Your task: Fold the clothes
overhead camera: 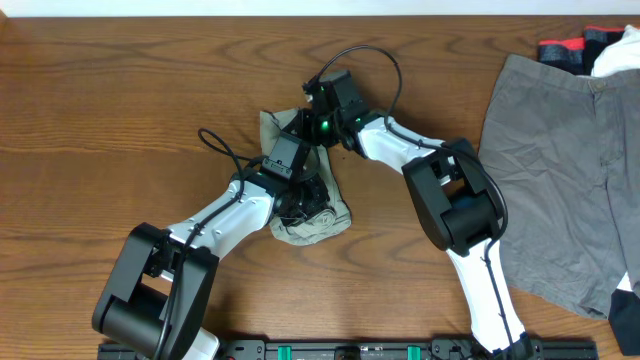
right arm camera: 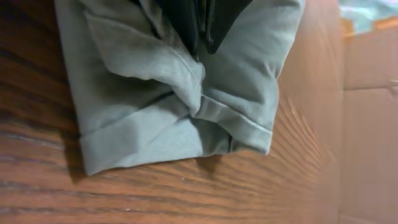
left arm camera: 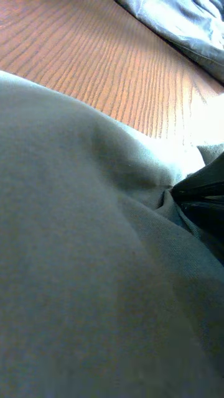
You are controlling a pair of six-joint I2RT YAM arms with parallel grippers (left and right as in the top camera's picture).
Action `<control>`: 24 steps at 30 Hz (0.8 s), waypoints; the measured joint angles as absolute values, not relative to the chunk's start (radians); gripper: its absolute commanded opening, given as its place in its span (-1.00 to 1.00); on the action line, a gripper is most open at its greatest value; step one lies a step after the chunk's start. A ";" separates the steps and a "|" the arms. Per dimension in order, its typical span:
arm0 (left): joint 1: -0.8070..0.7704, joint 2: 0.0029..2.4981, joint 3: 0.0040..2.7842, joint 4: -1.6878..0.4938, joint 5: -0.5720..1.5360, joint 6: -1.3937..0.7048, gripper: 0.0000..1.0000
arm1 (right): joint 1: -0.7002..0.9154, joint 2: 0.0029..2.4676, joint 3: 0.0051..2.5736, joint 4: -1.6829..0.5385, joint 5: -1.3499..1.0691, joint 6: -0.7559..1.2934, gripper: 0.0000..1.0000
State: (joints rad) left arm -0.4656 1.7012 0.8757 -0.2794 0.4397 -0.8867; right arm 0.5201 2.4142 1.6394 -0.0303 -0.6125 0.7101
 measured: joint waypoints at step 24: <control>-0.512 1.695 0.886 -0.471 0.664 -0.780 -0.70 | 0.489 2.441 1.642 -0.006 -0.723 0.770 -0.90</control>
State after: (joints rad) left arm -0.5121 1.6951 0.8856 -0.4713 0.6640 -0.7795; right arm 0.4892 2.4413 1.6424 -0.0063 -0.7231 0.7704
